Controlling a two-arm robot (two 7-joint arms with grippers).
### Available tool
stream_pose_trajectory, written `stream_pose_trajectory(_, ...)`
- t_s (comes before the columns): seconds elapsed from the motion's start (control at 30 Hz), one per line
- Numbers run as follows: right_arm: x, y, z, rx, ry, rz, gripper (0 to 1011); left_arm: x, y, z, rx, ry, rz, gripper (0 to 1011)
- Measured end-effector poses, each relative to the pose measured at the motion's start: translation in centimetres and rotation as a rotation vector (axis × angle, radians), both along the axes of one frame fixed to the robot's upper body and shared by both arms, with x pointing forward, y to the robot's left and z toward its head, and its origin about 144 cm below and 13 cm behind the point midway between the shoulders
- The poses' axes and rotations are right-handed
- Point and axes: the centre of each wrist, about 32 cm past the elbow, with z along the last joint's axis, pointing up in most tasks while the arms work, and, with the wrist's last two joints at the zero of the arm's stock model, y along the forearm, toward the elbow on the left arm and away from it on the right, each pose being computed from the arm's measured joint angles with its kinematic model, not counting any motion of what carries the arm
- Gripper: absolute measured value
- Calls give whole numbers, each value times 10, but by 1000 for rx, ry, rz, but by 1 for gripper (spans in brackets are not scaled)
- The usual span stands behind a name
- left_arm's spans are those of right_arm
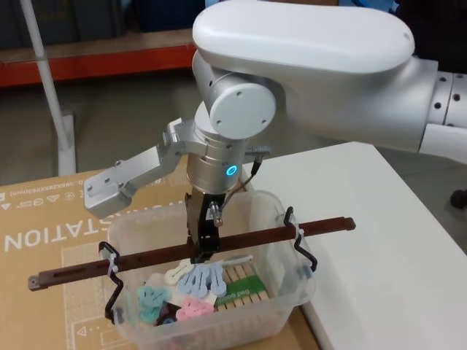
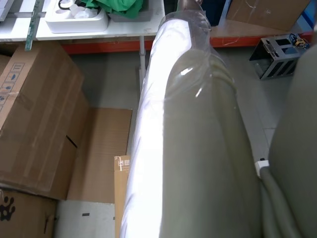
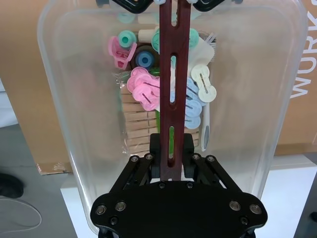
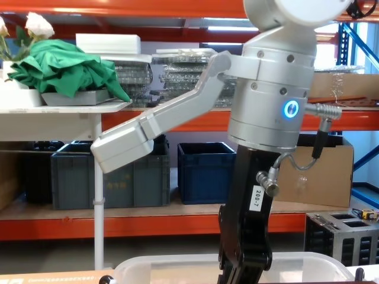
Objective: Use one hand to grasp the basket and place it at the designated location.
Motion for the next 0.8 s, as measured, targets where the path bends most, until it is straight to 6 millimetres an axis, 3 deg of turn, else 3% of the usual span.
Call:
stream_pose_trajectory(0.6, -9, 5, -11, -27, -14, -11, 239, 0, 0, 0, 0, 0, 0, 0)
stream_pose_trajectory(0.67, -9, 5, -12, -29, -13, -12, 257, 0, 0, 0, 0, 0, 0, 0)
stream_pose_trajectory(0.8, -9, 4, -11, -29, -13, -16, 392, 0, 0, 0, 0, 0, 0, 0)
